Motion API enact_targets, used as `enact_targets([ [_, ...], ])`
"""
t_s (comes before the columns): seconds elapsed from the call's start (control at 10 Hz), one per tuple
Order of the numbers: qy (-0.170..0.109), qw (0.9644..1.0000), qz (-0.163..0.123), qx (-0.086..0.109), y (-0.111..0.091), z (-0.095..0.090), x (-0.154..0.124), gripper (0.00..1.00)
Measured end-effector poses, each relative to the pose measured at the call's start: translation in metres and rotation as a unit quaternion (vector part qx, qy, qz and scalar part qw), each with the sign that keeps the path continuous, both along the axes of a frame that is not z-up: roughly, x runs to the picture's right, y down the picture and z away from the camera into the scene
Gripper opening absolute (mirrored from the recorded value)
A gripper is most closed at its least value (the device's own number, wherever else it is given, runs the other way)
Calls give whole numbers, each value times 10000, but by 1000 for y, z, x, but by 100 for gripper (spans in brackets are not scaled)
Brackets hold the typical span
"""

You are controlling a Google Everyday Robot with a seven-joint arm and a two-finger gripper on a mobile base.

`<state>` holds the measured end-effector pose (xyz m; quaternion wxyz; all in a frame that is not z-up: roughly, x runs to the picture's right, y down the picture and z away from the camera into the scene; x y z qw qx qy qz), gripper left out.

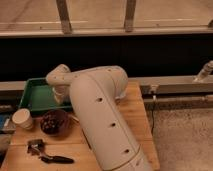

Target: Wipe tray with sponge

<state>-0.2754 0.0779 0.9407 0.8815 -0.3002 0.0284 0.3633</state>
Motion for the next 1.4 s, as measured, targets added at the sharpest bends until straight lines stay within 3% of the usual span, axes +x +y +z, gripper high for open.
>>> enact_targets([
  [0.2,14,10000,-3,-6,-1,-2,1,6],
  [0.3,14,10000,-3,-10,-1,-3,1,0],
  [0.8,-11,10000,-7,-24,0,-5,-1,0],
  [1.0,-445,9989,26,147,-8,-18,-23,0],
  [1.2,-992,9941,56,424,-29,-39,-60,0],
  [1.3,-1297,9897,105,605,-44,-54,-75,0],
  [1.4,-1391,9880,131,656,-51,-61,-78,0],
])
